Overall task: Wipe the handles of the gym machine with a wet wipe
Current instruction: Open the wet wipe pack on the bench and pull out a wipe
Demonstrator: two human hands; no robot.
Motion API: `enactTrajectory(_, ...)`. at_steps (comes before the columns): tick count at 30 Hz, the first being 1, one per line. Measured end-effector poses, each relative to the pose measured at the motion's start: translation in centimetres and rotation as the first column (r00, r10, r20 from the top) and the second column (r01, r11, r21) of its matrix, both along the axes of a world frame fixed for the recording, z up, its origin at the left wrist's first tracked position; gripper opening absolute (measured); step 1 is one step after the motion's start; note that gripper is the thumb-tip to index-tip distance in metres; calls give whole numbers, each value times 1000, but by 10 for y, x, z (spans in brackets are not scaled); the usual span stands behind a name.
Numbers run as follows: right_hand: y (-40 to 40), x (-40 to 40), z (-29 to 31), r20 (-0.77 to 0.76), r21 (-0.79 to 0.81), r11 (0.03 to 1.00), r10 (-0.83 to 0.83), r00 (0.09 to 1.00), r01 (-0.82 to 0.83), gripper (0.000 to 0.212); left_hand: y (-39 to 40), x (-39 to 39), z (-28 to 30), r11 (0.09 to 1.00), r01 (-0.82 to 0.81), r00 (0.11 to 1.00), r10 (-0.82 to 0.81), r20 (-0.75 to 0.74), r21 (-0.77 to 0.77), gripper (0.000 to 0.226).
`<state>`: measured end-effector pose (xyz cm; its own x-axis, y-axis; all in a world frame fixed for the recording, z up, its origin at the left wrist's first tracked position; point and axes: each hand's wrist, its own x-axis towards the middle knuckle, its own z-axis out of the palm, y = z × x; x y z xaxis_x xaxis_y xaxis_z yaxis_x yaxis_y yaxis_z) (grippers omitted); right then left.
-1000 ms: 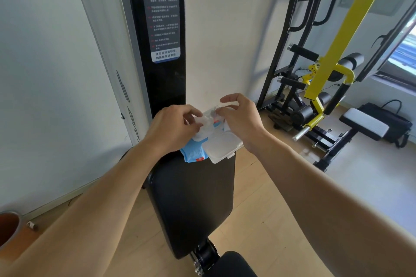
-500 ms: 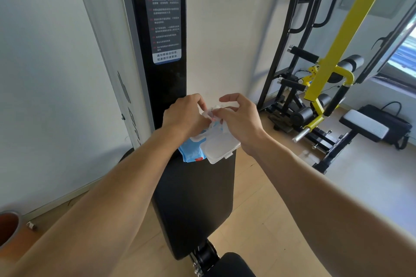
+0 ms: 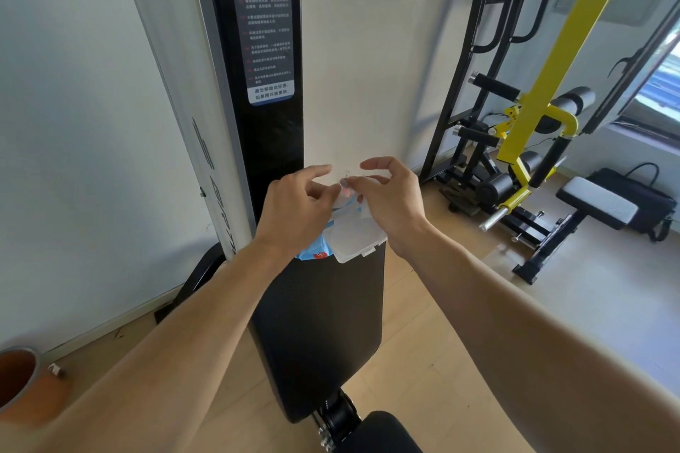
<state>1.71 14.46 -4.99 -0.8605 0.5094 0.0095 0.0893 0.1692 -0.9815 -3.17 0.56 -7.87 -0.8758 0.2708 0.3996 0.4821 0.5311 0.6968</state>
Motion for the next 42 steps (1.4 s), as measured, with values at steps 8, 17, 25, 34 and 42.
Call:
enactTrajectory(8,-4,2,-1,-31,68,998,13,999,-11,26,2,-11,7,990,-49,998,43,-43,-133,46)
enactTrajectory(17,-10,7,-9,-27,394,917,75,997,-58,22,-2,-4,1,1000,12,990,-11,137,-4,40)
enactTrajectory(25,-16,12,-10,151,798,531,281,948,-285,26,-26,-2,-4,968,51,952,-122,281,246,38)
enactTrajectory(34,-11,14,8,16,453,860,255,967,-235,15,-28,-6,-14,981,1,988,-31,148,196,31)
enactTrajectory(42,25,54,6,-106,-281,957,37,994,-65,34,-1,51,26,886,24,985,59,-164,463,20)
